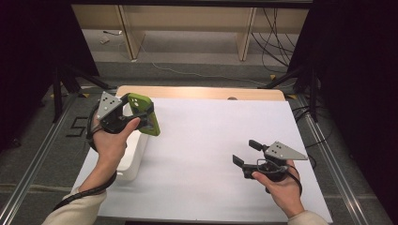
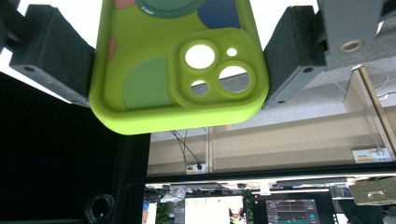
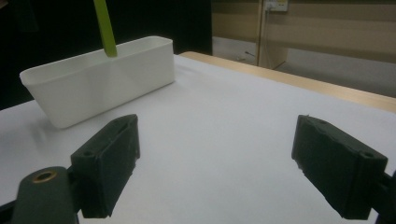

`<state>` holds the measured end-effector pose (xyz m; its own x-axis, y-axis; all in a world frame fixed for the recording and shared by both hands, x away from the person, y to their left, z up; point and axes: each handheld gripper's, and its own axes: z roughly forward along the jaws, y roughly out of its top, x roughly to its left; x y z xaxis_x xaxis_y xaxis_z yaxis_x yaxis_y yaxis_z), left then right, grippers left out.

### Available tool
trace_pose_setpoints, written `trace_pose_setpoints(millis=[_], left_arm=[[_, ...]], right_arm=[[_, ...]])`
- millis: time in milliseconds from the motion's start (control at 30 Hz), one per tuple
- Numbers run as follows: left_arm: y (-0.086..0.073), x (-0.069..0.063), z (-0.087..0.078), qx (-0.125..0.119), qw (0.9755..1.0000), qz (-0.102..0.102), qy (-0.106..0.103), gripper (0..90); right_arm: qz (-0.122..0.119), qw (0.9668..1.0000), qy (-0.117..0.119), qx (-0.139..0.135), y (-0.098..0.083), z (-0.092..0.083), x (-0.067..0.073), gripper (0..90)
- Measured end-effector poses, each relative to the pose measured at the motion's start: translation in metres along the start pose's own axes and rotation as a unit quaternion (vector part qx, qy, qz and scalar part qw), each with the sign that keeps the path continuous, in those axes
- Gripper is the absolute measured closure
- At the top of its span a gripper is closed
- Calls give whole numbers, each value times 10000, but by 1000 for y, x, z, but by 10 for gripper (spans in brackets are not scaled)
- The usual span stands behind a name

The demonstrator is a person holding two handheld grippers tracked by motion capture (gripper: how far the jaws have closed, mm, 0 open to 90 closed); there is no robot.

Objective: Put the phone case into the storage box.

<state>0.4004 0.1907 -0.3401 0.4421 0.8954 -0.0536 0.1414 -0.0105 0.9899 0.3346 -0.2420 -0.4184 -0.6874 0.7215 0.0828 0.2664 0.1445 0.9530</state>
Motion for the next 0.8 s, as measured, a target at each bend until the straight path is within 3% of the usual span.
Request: trace_pose_setpoints(millis=[800], left_arm=[[1, 13, -2, 5, 9998, 6, 176, 148]], right_arm=[[30, 10000, -1, 26, -2, -1, -1, 161]])
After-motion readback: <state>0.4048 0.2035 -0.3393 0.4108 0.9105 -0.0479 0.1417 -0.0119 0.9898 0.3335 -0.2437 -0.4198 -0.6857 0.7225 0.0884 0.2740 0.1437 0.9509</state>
